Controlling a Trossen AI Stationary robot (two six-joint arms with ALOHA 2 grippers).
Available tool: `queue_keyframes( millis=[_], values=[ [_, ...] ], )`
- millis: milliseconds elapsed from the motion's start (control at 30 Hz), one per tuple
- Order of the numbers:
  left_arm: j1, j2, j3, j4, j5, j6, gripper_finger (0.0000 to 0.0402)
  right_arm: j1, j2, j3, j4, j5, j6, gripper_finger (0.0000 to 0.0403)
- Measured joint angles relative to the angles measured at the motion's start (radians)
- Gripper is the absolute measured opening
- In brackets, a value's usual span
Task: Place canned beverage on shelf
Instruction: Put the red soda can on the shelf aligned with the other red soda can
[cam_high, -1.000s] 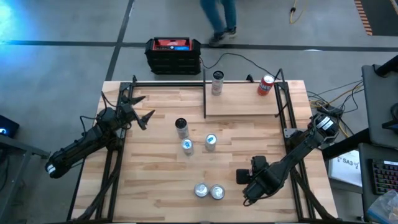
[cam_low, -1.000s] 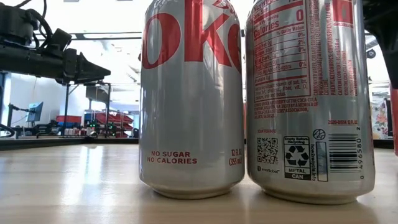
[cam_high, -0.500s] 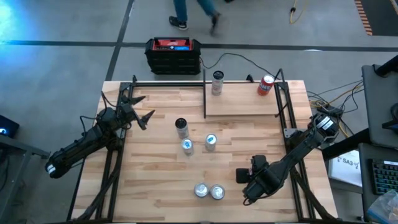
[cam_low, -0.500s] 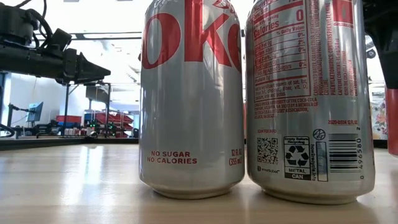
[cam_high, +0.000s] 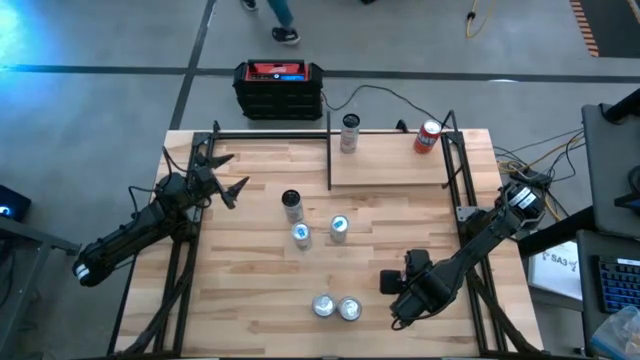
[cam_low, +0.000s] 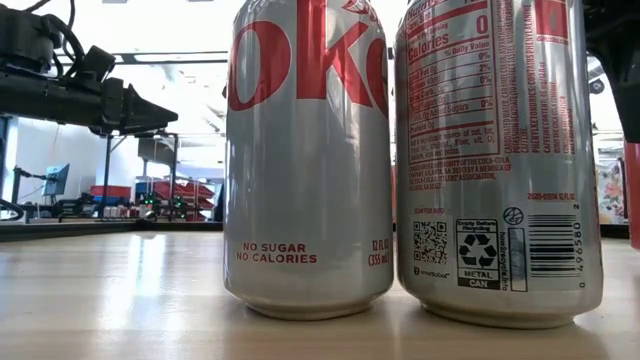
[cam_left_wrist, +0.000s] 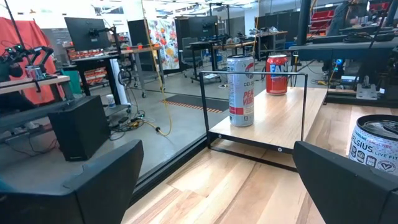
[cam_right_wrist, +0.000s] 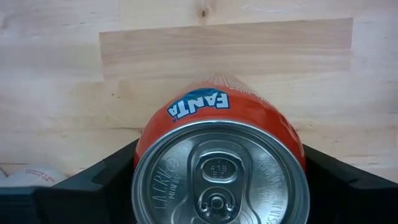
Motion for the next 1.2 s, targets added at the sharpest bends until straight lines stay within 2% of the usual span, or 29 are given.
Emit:
queue_keyframes(
  millis=[467, 767, 1200],
  values=[
    [0.0, 0.0, 0.0, 0.0, 0.0, 0.0, 0.0398, -0.002, 0.0, 0.001, -0.02, -0.002, 0.007, 0.0292],
    [0.0, 0.0, 0.0, 0.0, 0.0, 0.0, 0.0398, -0.002, 0.0, 0.002, -0.05, -0.08, 0.068, 0.0292],
    [0.0, 0.0, 0.0, 0.0, 0.0, 0.0, 0.0398, -0.002, 0.0, 0.002, -0.012, -0.079, 0.068, 0.0292]
  ],
)
